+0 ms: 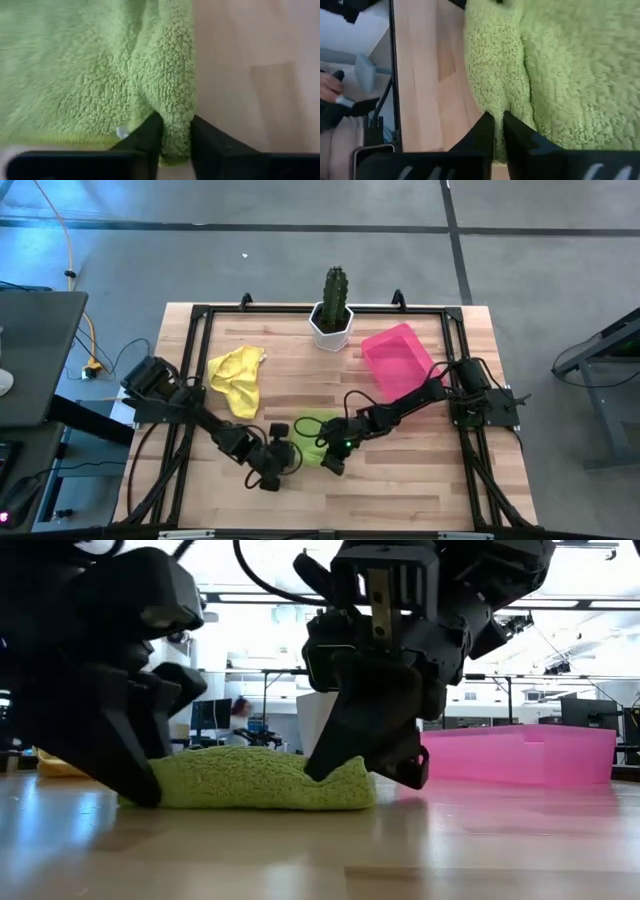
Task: Roll microfiber towels into tight, uniform cylinder then place into a basket
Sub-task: Roll the green towel
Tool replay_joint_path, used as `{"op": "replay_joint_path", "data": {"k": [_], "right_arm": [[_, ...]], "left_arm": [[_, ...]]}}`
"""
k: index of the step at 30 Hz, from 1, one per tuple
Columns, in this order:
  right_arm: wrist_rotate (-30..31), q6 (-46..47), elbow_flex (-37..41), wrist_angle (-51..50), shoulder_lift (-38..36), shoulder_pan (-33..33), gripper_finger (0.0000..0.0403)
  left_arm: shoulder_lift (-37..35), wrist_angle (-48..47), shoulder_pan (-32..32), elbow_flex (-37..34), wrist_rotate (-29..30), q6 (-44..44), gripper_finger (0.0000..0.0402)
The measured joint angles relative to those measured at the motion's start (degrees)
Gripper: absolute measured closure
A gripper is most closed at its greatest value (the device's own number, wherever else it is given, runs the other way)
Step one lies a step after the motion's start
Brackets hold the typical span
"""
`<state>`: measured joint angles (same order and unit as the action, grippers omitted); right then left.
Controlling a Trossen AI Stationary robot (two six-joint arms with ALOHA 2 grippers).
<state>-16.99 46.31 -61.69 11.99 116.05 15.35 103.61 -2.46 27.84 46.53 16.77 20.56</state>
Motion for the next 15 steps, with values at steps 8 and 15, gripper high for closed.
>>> {"op": "replay_joint_path", "data": {"k": [8, 15], "right_arm": [[-4.85, -11.64, -0.09, 0.33, -0.43, -0.38, 0.0312], [-5.18, -33.44, -0.07, 0.21, -4.65, 2.08, 0.0292]], "left_arm": [[-0.08, 1.33, -3.59, 0.16, -16.39, 12.09, 0.0377], [-0.03, 1.64, -6.75, 0.06, -22.21, 16.22, 0.0382]]}}
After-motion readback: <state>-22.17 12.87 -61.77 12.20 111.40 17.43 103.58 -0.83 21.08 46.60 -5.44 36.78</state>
